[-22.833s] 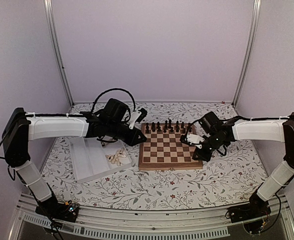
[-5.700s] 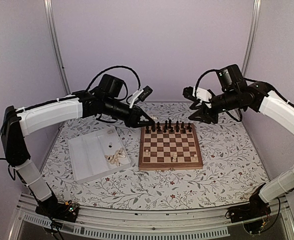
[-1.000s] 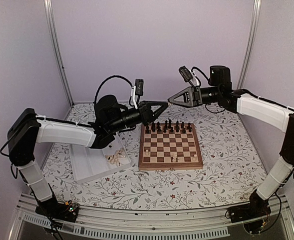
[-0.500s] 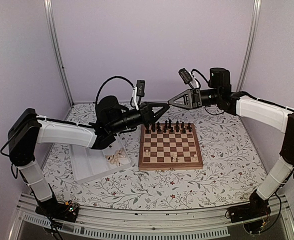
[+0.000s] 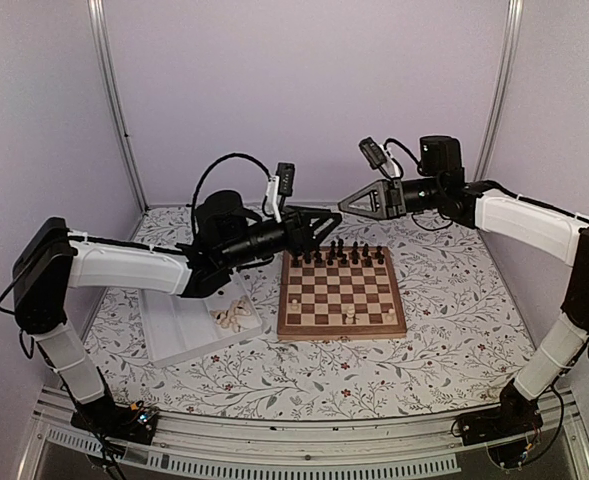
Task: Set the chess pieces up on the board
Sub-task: Place the chess piece on the chessboard, then pick up the chess piece from the storage box, then place the chess piece on the chessboard.
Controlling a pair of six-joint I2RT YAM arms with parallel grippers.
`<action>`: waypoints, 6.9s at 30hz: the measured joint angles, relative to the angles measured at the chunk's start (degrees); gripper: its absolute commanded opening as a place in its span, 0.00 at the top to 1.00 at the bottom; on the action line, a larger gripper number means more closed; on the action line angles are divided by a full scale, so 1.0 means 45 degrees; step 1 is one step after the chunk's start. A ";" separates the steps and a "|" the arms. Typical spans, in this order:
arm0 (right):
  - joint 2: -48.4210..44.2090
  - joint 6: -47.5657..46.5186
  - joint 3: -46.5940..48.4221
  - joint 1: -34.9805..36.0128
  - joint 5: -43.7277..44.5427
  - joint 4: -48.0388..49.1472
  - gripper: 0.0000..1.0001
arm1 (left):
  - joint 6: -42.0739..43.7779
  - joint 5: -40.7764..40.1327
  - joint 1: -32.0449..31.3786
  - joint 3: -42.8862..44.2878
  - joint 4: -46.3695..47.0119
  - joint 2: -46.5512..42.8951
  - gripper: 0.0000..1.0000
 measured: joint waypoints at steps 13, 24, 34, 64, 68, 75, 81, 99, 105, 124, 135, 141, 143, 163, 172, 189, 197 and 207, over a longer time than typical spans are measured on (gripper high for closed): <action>-0.1530 -0.7397 0.0801 -0.0777 0.4410 -0.6018 1.00 | 0.6081 -0.5804 -0.0019 0.0408 -0.5799 -0.3915 0.01; -0.2856 -1.1958 -0.1146 -0.0772 0.7645 -0.9219 1.00 | 0.9670 -0.9126 0.0947 -0.0146 -0.6834 -0.2681 0.17; -0.2181 -1.3070 -0.1554 -0.0121 0.9224 -0.9942 1.00 | 0.7776 -0.6261 0.2501 0.1069 -0.9525 -0.2123 0.22; 0.1311 -1.2823 -0.1200 0.1851 1.1098 -1.0030 0.97 | 0.5003 -0.3483 0.3458 0.2545 -1.2590 -0.0767 0.15; 0.1350 -1.2721 -0.1200 0.1987 1.1089 -0.9908 0.97 | 0.5003 -0.3483 0.3458 0.2555 -1.2677 -0.0738 0.16; 0.1719 -1.2662 -0.1200 0.2152 1.1079 -0.9685 0.97 | 0.5003 -0.3478 0.3458 0.2555 -1.2740 -0.0685 0.16; 0.1938 -1.2609 -0.1200 0.2191 1.1084 -0.9525 0.97 | 0.5003 -0.3478 0.3458 0.2574 -1.2745 -0.0685 0.16; 0.2297 -1.2327 -0.1127 0.2234 1.1021 -0.9185 0.91 | 0.5008 -0.3230 0.3458 0.2793 -1.2896 -0.0442 0.17; 0.2331 -1.2235 -0.1098 0.2234 1.1021 -0.9151 0.80 | 0.5008 -0.3186 0.3458 0.2817 -1.3036 -0.0340 0.17; 0.1651 -1.2157 -0.1146 0.2234 1.1026 -0.9437 0.53 | 0.5013 -0.3366 0.3390 0.3089 -1.3483 -0.0044 0.18; -0.1049 -1.2308 -0.1287 0.1632 1.0423 -0.9840 0.52 | 0.4197 -0.4371 0.3827 0.3220 -1.6684 -0.0622 0.49; -0.1132 -1.2298 -0.1574 0.1171 1.0282 -0.9661 0.52 | 0.3089 -0.4609 0.4770 0.3337 -1.8637 -0.0044 0.51; -0.1141 -1.2298 -0.1695 0.1171 1.0180 -0.9617 0.52 | 0.2788 -0.4745 0.4789 0.3643 -1.9341 0.0685 0.52; -0.2021 -1.2235 -0.3041 0.1171 1.0006 -0.8922 0.52 | 0.2059 -0.4216 0.4843 0.4478 -2.0750 0.3468 0.63; -0.2040 -1.2133 -0.3041 0.1171 1.0006 -0.8796 0.52 | 0.2035 -0.4357 0.5017 0.4707 -2.0599 0.3881 0.76; -0.1525 -1.1900 -0.1350 0.1059 0.9670 -0.9112 0.52 | 0.2773 -0.4857 0.4867 0.4231 -2.0463 0.2016 0.96; 0.0068 -1.0511 0.2419 0.0976 0.6499 -0.8859 0.52 | 0.4420 -0.3541 0.2919 0.2827 -1.7966 -0.2710 0.94; 0.3716 -0.8199 0.5513 0.1277 0.2225 -0.8976 0.51 | 0.5605 -0.1807 0.0612 0.2147 -1.5499 -0.3031 0.94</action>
